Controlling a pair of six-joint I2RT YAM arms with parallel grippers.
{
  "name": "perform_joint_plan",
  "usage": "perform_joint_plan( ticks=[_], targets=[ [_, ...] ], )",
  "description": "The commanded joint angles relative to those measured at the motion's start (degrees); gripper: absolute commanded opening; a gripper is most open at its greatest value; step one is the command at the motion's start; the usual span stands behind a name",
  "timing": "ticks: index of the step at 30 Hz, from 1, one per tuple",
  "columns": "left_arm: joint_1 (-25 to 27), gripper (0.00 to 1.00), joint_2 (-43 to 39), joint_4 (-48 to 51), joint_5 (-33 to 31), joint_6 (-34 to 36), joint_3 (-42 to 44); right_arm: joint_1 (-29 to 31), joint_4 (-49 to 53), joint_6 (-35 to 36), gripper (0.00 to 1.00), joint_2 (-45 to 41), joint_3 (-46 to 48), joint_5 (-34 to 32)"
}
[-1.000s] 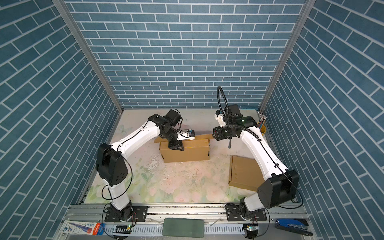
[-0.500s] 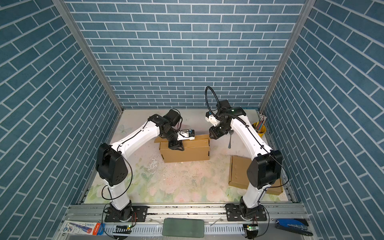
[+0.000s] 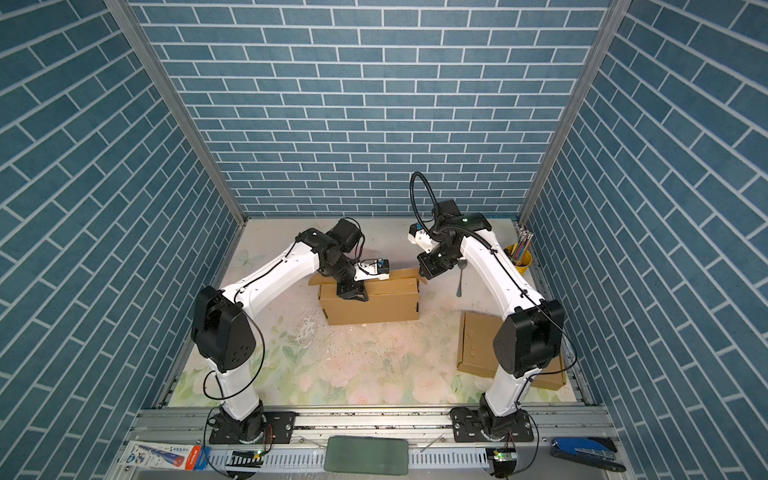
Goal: Fold the paper box
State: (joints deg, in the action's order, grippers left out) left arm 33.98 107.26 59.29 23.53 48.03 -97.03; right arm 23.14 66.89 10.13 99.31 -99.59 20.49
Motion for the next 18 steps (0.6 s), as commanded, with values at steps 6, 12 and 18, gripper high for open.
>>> perform_joint_plan(
  ticks=[6, 12, 18],
  targets=[
    [0.1, 0.27, 4.6, 0.6, -0.5, 1.2, 3.7, 0.3, -6.0, -16.5, 0.0, -2.3, 1.3, 5.4],
    [0.2, 0.27, 4.7, 0.6, -0.3, 1.2, 3.6, 0.2, -9.5, -24.4, 0.0, -2.8, 3.2, 8.5],
    [0.3, 0.27, 4.5, 0.4, -0.8, 1.3, 3.9, 0.2, -6.2, -22.1, 0.09, -3.9, 3.4, 1.3]
  ],
)
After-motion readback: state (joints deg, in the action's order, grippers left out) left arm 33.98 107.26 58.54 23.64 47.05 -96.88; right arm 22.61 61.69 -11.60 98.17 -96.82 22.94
